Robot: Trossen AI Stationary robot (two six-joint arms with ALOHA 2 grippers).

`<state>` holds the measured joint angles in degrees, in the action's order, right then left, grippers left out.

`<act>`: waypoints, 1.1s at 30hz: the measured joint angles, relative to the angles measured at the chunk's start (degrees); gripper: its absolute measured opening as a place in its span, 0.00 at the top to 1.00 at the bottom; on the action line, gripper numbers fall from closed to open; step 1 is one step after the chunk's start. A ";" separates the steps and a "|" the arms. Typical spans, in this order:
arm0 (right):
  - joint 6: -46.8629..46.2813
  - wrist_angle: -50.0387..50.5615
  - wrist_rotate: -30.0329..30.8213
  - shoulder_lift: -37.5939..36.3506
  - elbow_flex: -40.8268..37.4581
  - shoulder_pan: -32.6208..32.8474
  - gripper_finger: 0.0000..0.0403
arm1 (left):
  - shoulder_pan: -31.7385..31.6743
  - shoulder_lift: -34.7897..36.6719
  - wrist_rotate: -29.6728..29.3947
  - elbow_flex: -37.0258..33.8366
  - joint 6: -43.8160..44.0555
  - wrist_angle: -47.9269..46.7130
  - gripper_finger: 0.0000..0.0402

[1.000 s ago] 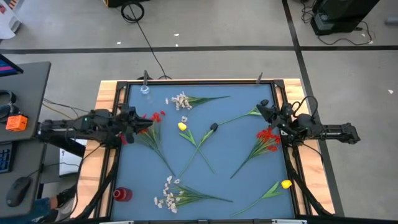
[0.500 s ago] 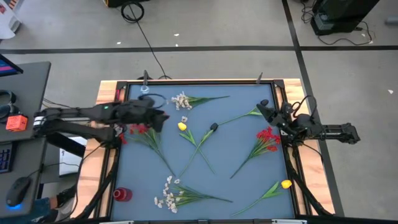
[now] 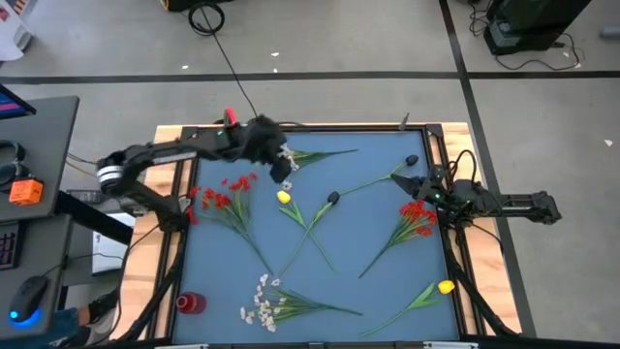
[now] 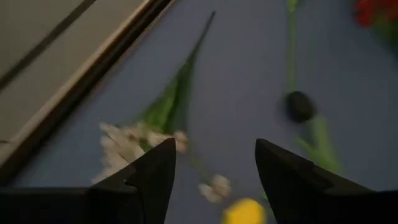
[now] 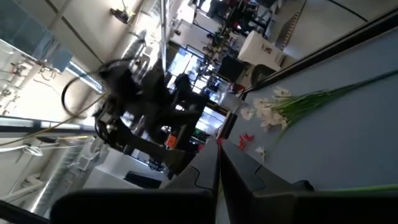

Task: Sort flowers into vase by color
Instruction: Put the top white flowers into the transparent vase

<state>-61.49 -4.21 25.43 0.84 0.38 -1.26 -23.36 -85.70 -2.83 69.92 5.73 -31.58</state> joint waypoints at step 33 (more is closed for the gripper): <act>2.10 0.02 -1.09 0.00 0.00 0.04 0.53 | -9.57 -37.97 3.88 22.68 -26.49 -10.29 0.45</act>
<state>-59.40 -4.19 24.34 0.84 0.38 -1.21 -32.93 -123.67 1.05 92.60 -20.76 -41.87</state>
